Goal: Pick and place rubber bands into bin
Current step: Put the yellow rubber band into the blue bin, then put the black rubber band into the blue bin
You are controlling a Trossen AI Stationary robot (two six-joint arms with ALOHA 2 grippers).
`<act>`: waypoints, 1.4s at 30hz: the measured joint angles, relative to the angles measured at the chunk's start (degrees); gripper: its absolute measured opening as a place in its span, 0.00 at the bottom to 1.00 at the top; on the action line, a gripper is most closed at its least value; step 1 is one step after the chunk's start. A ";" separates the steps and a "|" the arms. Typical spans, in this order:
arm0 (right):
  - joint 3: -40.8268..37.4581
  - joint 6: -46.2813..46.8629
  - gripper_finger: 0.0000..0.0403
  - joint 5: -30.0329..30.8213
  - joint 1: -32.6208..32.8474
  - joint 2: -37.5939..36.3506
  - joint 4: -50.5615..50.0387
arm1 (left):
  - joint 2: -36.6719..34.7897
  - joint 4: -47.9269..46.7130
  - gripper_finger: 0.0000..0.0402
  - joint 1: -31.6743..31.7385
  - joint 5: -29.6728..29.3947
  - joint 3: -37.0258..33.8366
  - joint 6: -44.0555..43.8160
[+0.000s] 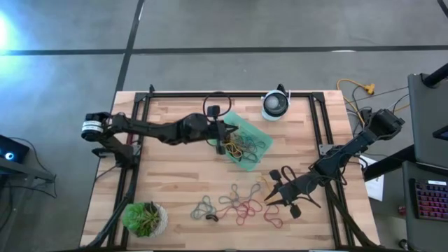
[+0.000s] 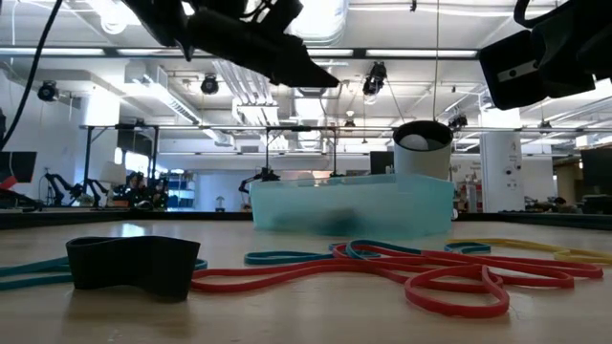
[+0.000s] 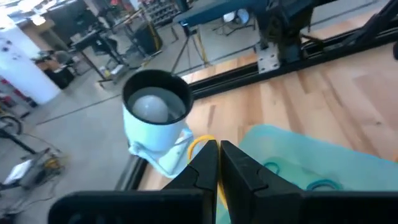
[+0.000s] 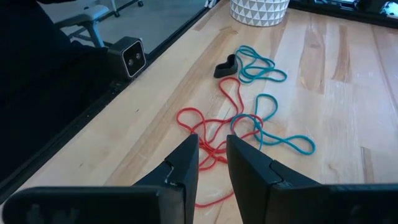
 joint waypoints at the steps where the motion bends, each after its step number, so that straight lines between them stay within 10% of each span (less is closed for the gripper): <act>1: 0.00 -0.02 0.19 0.00 -0.02 0.00 0.02 | 0.00 0.01 0.00 0.25 0.83 0.00 -0.58; 10: 0.00 -0.02 0.19 0.00 -0.02 0.00 0.10 | 5.43 0.15 0.00 3.18 11.77 1.17 -5.75; 24: -0.45 0.66 0.19 0.00 -0.02 0.00 0.00 | 15.41 0.18 0.28 3.75 11.76 8.36 -5.70; 42: -1.49 6.41 0.19 -0.03 -0.02 0.13 -0.44 | -1.43 -29.39 0.30 -9.00 11.60 6.53 -10.28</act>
